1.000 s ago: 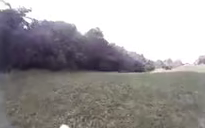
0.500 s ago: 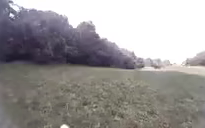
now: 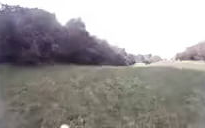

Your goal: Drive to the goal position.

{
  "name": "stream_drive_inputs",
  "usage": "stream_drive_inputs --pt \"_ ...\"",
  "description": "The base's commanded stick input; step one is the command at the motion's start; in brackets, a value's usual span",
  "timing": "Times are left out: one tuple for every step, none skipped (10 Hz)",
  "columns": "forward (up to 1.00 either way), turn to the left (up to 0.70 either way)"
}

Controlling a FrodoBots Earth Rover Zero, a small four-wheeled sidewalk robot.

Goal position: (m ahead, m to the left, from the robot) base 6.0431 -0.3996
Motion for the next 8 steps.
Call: stream_drive_inputs --pt "0.85 0.0" --pt "0.85 0.0" --pt "0.85 0.0" --pt "0.85 0.0" --pt "0.85 0.0" --pt "0.85 0.0" --pt "0.85 0.0" --pt "0.85 0.0"
